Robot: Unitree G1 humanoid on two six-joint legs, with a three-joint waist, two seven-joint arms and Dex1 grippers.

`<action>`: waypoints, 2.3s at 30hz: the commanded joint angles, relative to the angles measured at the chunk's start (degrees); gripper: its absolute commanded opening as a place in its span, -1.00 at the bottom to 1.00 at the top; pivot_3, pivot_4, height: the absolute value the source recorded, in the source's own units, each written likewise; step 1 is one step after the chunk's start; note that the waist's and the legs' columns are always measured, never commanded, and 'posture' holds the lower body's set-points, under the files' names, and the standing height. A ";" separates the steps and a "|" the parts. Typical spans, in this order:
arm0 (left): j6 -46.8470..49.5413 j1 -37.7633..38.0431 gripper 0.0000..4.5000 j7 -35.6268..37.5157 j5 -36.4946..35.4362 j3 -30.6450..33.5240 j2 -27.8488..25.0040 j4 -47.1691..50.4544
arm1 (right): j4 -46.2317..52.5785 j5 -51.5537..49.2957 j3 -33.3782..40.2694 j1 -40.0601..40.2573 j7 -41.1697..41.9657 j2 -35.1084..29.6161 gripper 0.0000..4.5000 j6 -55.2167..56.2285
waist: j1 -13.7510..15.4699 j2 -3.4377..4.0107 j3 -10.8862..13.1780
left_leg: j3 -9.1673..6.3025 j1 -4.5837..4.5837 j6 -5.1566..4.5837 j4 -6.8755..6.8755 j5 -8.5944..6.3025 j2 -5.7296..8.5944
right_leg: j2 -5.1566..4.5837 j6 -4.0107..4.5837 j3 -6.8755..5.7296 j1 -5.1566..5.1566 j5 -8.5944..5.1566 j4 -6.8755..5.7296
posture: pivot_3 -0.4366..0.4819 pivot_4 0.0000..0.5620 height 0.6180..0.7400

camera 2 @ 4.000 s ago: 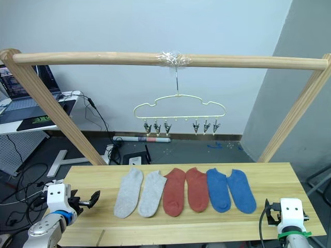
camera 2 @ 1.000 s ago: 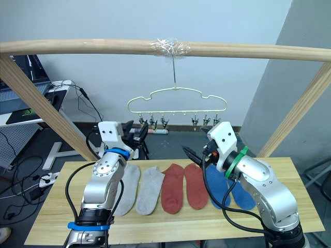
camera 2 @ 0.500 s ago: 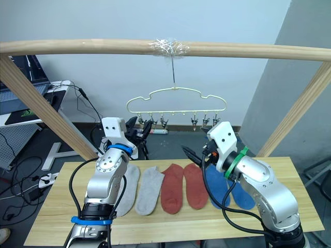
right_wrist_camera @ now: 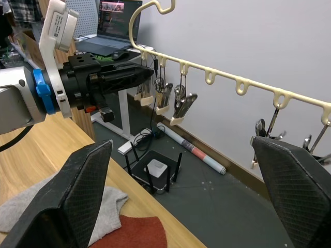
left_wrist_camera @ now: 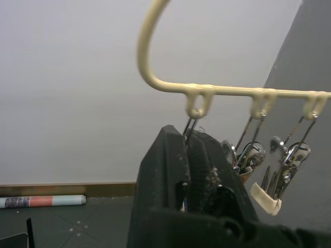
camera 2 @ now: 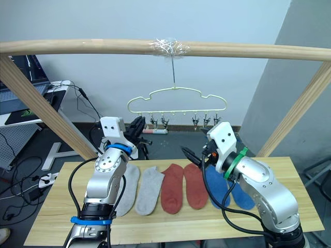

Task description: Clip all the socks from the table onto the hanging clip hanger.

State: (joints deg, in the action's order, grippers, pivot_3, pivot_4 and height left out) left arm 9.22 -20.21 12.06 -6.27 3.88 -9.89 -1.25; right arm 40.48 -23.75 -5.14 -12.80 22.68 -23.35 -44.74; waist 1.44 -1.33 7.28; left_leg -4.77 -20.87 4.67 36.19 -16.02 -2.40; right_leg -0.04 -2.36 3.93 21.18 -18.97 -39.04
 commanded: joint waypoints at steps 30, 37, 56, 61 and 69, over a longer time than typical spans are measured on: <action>6.00 -1.35 -1.00 8.81 -5.48 -0.09 -3.78 -2.10 | -41.15 13.23 13.60 13.95 -17.05 11.82 1.00 17.11 | -1.43 0.44 0.46 | 0.08 0.09 0.07 0.01 0.11 -0.01 | 0.06 -0.06 0.13 -0.04 0.13 -0.03 | 0.15 -0.50 1.00; 6.04 -0.45 -1.00 8.67 -5.48 -0.01 -4.00 -1.37 | -49.60 13.09 13.91 9.22 -16.22 12.68 1.00 16.99 | -1.42 0.53 0.54 | 0.10 0.07 0.07 -0.05 0.10 -0.02 | 0.02 -0.06 0.13 -0.02 0.13 -0.01 | 0.20 -0.46 1.00; 15.13 0.31 -1.00 11.49 -12.82 2.70 -5.43 1.34 | -36.11 26.21 1.17 19.75 -2.90 -5.69 -0.99 27.39 | -0.33 0.68 0.66 | 0.10 0.08 0.07 -0.02 0.10 0.05 | -0.02 -0.08 0.14 -0.07 0.13 0.04 | 0.29 -0.46 1.00; 30.39 -2.72 -1.00 12.43 -25.30 9.33 -6.33 0.29 | -17.99 22.38 -3.81 18.45 8.06 -10.61 -0.99 23.56 | -1.68 0.57 0.90 | 0.07 0.09 0.07 -0.05 0.10 -0.10 | 0.17 -0.23 0.16 -0.14 0.04 -0.03 | 0.27 -0.48 1.00; 49.60 -9.75 -1.00 12.87 -40.21 16.84 -9.57 -4.05 | -16.81 16.32 -13.35 2.78 11.97 1.25 -0.99 12.60 | -1.40 0.13 1.24 | -0.38 0.09 0.56 -0.04 0.38 -0.23 | 0.37 0.06 -0.13 -0.07 0.22 -0.03 | 0.26 -0.49 1.00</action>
State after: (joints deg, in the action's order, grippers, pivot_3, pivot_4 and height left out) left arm 56.06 -29.95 25.57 -45.14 19.57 -18.78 -4.47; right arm 23.64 -6.27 -17.93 -9.12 34.01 -22.34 -31.35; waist 0.04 -1.20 8.52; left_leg -5.15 -20.82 5.29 36.15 -15.60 -2.62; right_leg 0.31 -2.30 3.79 21.13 -18.75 -39.03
